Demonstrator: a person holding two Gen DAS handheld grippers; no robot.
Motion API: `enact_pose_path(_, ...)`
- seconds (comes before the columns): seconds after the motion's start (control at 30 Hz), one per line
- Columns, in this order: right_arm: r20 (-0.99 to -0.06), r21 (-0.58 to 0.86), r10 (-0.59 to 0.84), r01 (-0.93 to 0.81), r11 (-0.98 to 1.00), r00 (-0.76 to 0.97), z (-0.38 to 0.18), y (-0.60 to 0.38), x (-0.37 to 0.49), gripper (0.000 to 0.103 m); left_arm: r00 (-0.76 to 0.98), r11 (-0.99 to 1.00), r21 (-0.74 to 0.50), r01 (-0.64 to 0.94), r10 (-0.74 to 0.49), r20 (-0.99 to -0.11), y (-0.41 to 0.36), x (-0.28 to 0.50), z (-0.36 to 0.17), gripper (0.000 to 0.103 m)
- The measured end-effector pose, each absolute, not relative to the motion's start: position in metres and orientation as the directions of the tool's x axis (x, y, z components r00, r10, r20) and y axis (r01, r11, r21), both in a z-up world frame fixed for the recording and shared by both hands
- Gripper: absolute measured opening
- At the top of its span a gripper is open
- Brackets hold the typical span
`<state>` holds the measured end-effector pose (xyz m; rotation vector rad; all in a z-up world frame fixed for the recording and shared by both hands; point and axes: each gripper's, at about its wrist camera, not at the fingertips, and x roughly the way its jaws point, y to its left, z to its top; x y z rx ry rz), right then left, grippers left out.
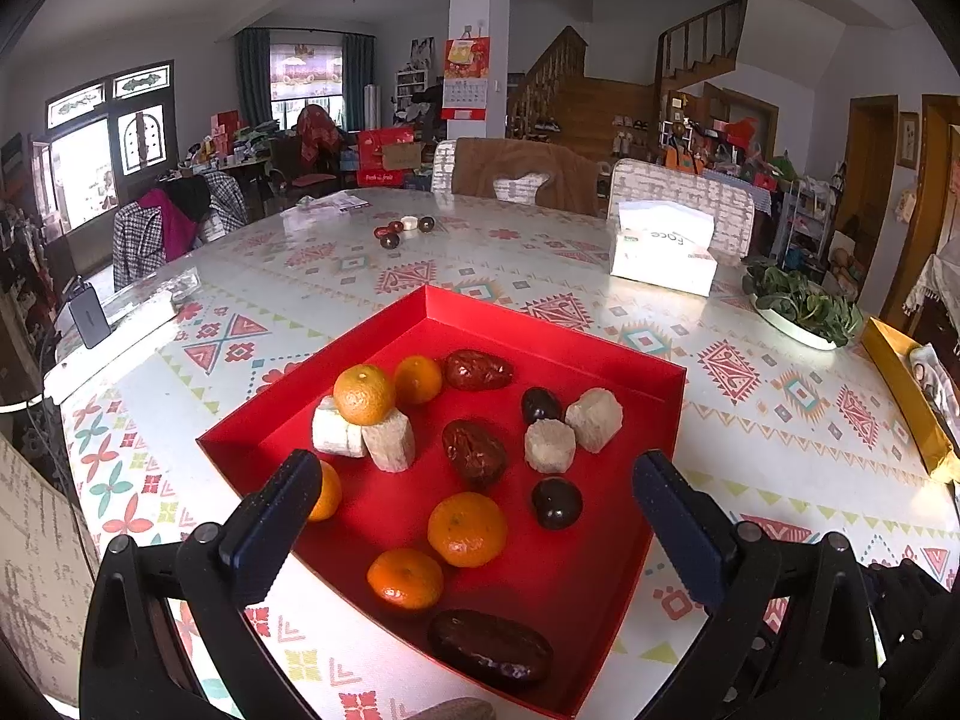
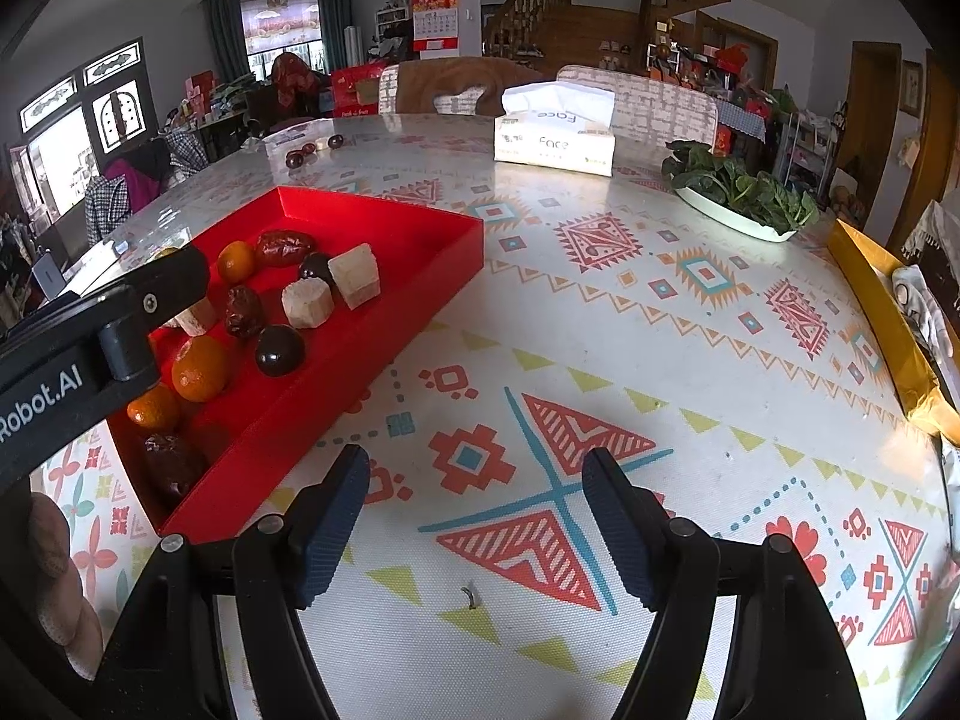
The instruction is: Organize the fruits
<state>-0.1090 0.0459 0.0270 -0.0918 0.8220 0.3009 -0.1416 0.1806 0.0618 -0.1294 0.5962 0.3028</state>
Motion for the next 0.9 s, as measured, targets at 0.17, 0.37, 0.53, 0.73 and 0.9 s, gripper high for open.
enact_pose_path(0.17,-0.735,0.036,0.228,-0.299,0.954,0.639,0.027,0.046,-0.108,0.079,0.785,0.948,-0.032,-0.316,0.242,-0.57,0.18,-0.142,0.062,0.103)
enact_pose_path(0.37,-0.737,0.035,0.227,-0.3,0.953,0.637,0.026,0.046,-0.108,0.079,0.784,0.948,-0.033,-0.315,0.241,-0.572,0.181,-0.141,0.062,0.103)
enact_pose_path(0.53,-0.739,0.034,0.226,-0.3,0.953,0.635,0.026,0.046,-0.108,0.08,0.785,0.948,-0.034,-0.315,0.24,-0.572,0.18,-0.141,0.062,0.103)
enact_pose_path(0.73,-0.741,0.029,0.225,-0.304,0.952,0.632,0.025,0.048,-0.107,0.08,0.791,0.95,-0.044,-0.308,0.23,-0.567,0.18,-0.14,0.064,0.103)
enact_pose_path(0.9,-0.739,0.021,0.222,-0.308,0.951,0.636,0.026,0.05,-0.108,0.08,0.804,0.949,-0.041,-0.312,0.24,-0.544,0.183,-0.143,0.072,0.103)
